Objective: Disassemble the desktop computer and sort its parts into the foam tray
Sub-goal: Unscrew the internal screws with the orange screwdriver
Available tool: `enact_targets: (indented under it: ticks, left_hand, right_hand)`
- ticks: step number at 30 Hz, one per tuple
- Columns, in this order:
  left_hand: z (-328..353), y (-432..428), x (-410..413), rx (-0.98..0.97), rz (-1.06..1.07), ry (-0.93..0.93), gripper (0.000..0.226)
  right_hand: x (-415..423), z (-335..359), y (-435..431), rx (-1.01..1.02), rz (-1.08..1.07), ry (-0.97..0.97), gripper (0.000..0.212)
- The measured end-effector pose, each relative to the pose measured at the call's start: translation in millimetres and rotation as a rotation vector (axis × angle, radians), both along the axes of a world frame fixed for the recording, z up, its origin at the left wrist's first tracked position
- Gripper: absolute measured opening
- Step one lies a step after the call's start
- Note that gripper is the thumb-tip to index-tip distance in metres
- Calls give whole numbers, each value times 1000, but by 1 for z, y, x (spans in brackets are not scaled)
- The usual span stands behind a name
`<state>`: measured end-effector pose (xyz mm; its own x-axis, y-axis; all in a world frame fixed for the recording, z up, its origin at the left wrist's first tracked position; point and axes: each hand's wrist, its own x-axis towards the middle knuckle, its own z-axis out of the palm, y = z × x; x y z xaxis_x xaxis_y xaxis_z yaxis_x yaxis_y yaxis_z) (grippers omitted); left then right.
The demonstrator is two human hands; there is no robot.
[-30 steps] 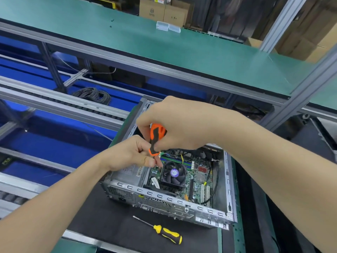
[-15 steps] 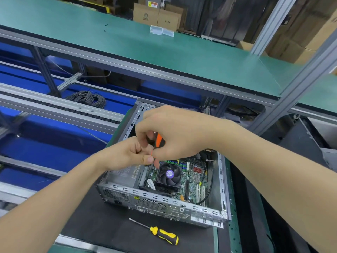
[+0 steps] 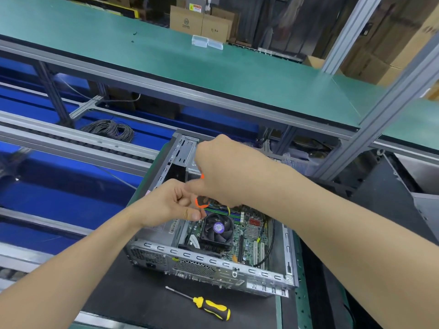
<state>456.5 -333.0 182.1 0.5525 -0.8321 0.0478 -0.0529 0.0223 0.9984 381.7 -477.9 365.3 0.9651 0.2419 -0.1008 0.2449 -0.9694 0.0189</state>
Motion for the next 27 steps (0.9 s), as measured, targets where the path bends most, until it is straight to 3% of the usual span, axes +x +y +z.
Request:
enact_targets:
  ticks: [3,10,12,15,19,21,23,25,27]
  left_hand:
    - [6,0,-3,-40,-37,-60,26]
    - [21,5,3,52,-154,-41,38]
    - [26,8,7,117,-199,-14,55]
    - [31,8,8,113,-221,-24,26]
    - [32,6,3,109,-154,-65,27]
    - [29,5,2,101,-103,-57,26]
    - [26,4,2,107,-62,-52,32]
    - [21,3,5,131,-36,-28,54]
    - [16,3,5,138,16,3,53]
  right_hand:
    - [1,2,0,-1,133,73,26]
    - [3,14,-12,56,284,158,13]
    - [4,15,-13,74,309,195,18]
    - [4,14,-13,96,329,222,22]
    - [4,12,-11,93,326,212,19]
    - [4,11,-12,59,332,171,6]
    - [2,7,-11,56,260,25,30]
    - [-3,6,-6,-14,159,-159,52]
    - [-8,5,1,-69,56,-199,62]
